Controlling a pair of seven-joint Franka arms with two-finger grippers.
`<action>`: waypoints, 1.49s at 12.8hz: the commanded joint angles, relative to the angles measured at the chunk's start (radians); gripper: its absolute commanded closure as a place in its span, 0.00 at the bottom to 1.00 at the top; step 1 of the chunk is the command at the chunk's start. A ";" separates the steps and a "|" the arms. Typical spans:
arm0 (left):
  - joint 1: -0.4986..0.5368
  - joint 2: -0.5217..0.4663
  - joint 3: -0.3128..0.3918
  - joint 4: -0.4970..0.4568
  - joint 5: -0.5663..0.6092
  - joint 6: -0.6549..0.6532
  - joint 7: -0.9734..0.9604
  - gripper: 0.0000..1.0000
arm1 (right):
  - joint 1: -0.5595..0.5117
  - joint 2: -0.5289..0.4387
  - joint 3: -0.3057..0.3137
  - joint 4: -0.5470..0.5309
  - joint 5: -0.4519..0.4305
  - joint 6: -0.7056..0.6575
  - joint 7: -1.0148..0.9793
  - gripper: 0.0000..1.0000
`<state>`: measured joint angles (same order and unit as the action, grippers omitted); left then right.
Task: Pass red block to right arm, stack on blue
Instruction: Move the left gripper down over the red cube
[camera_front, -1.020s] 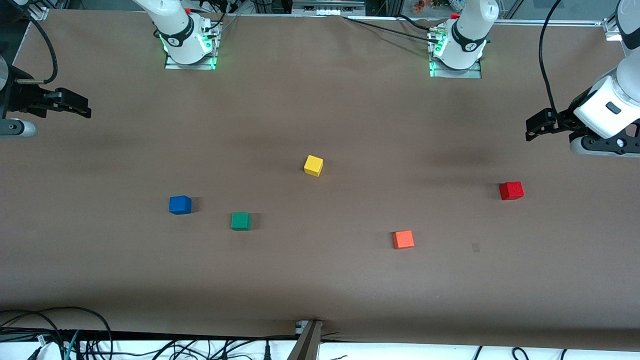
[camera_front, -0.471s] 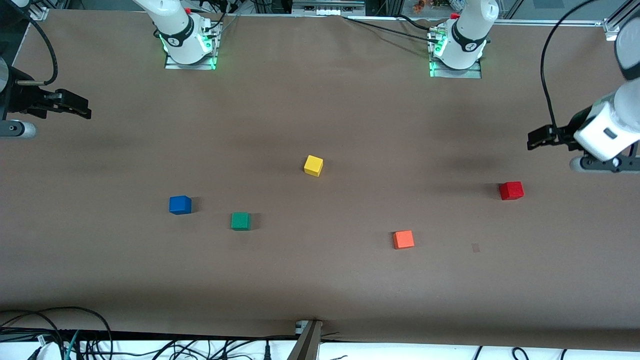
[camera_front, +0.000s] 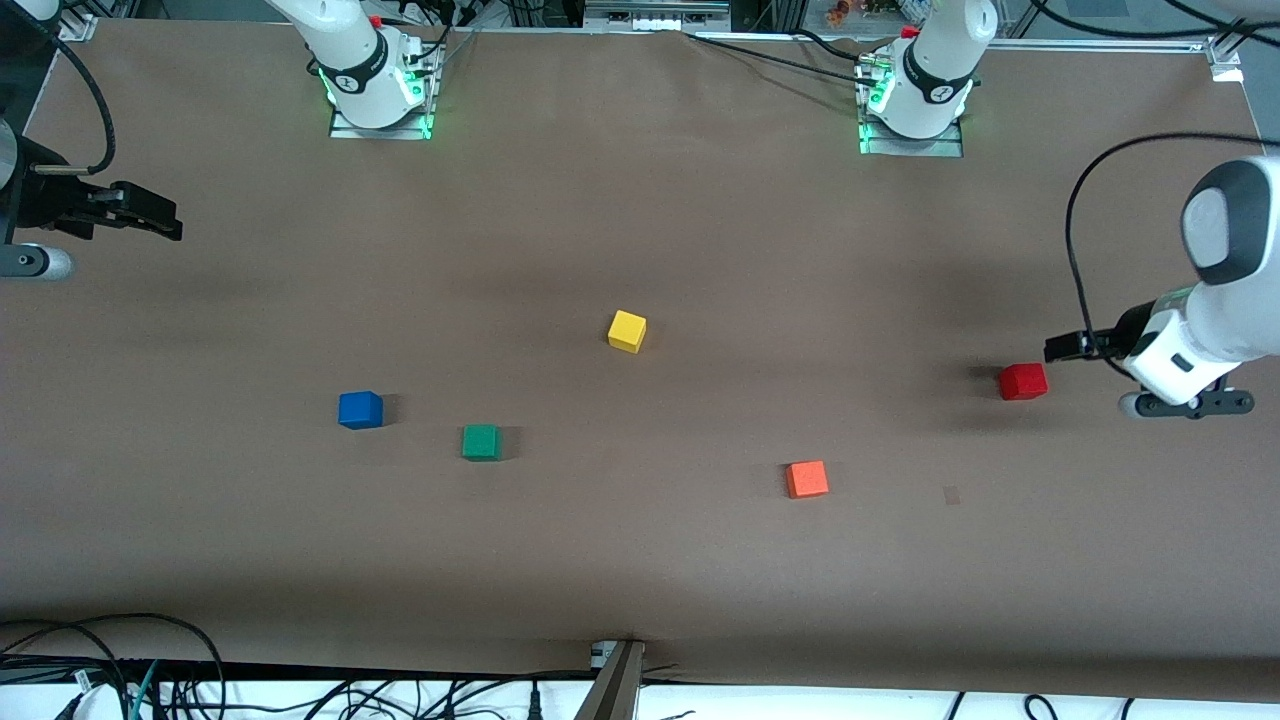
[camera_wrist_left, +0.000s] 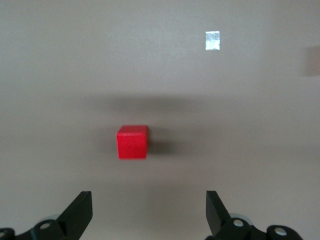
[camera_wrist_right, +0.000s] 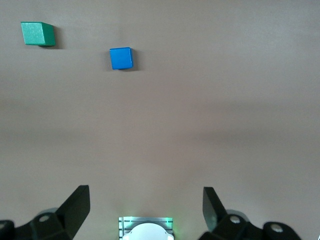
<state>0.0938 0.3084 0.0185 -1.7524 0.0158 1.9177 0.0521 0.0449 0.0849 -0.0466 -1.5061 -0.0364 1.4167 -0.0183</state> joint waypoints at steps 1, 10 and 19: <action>0.014 -0.012 -0.002 -0.131 -0.004 0.169 0.049 0.00 | -0.002 0.006 -0.001 0.017 -0.008 -0.002 -0.020 0.00; 0.083 0.141 -0.002 -0.378 0.004 0.659 0.127 0.00 | -0.002 0.007 -0.001 0.017 -0.007 -0.002 -0.018 0.00; 0.084 0.137 -0.008 -0.378 0.003 0.705 0.185 1.00 | 0.000 0.007 -0.001 0.017 -0.007 -0.002 -0.018 0.00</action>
<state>0.1738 0.4782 0.0181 -2.1302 0.0165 2.6309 0.1892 0.0449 0.0853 -0.0477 -1.5054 -0.0364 1.4171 -0.0185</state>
